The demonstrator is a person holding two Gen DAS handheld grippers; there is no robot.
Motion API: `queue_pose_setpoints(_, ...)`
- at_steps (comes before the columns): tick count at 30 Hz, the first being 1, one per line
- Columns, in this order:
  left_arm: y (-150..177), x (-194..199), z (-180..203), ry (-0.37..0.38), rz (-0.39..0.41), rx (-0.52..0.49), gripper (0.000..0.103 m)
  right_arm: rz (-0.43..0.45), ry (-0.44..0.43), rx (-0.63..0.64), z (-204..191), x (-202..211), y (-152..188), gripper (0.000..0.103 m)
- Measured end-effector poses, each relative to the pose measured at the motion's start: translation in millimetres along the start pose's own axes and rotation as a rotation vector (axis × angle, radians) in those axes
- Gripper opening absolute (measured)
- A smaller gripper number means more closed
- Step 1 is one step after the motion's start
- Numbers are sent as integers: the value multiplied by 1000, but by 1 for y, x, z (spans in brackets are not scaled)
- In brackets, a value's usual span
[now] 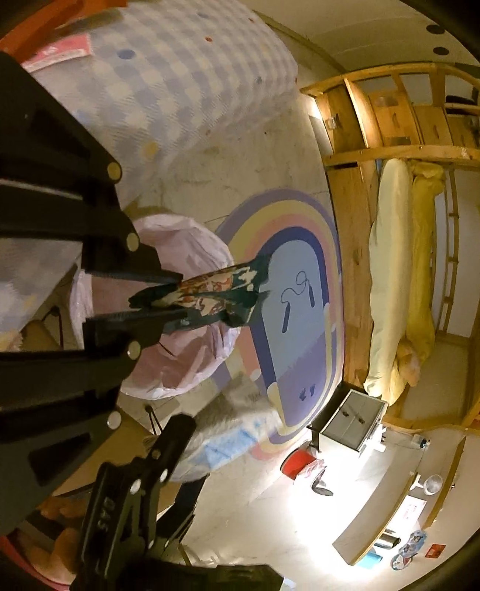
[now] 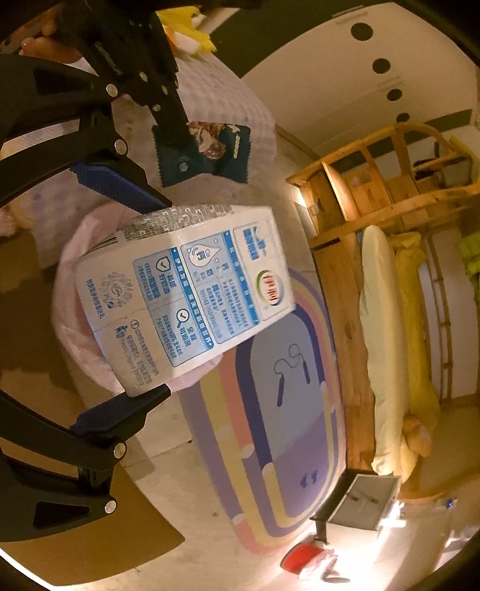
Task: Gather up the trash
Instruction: 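Carry carton and wrapper to the pink bin and release both, then grasp the red Ultraman snack bag with the left tool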
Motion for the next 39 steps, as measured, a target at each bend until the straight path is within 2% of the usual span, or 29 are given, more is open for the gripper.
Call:
queue_pose_setpoints(1, -1, -2, -1, 2, -3, 0, 30, -3, -1, -9, 1, -6, -1, 90)
queue_pose_setpoints(2, -2, 1, -1, 4, 1, 1, 48, -7, -8, -19, 1, -12, -1, 90)
queue_pose_setpoints(3, -3, 3, -4, -1, 9, 6, 59, -13, -14, -26, 1, -17, -1, 90)
queue_pose_setpoints(5, -6, 7, -5, 9, 25, 13, 60, -30, -12, -40, 4, -25, -1, 91)
queue_pose_setpoints(8, -3, 19, -15, -30, 38, 15, 60, -36, -9, -68, 5, -22, 1, 90)
queue_pose_setpoints(14, 5, 71, -35, -98, 105, 49, 60, 6, -35, -20, -12, 21, -6, 90)
queue_pose_setpoints(18, 13, 114, -45, -145, 159, 55, 61, 47, -74, 59, -45, 61, -12, 90)
queue_pose_setpoints(26, 49, 193, -77, -214, 235, 123, 70, 123, -167, 250, -134, 127, -16, 90)
queue_pose_setpoints(33, 91, 240, -131, -320, 253, 223, 73, 106, -243, 376, -199, 141, 1, 90)
queue_pose_setpoints(39, 128, 272, -184, -427, 273, 324, 74, 81, -276, 459, -235, 142, 24, 90)
Point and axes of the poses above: each gripper's, at about its wrist camera, not at the fingertips, and x roughly against the way its jaws point, z to its right, y to its underside, the point moved 10 cm from there along -x, roughly the way its jaws point, and after that the axes turned 10 degrees about x, right-handed, at the moved point
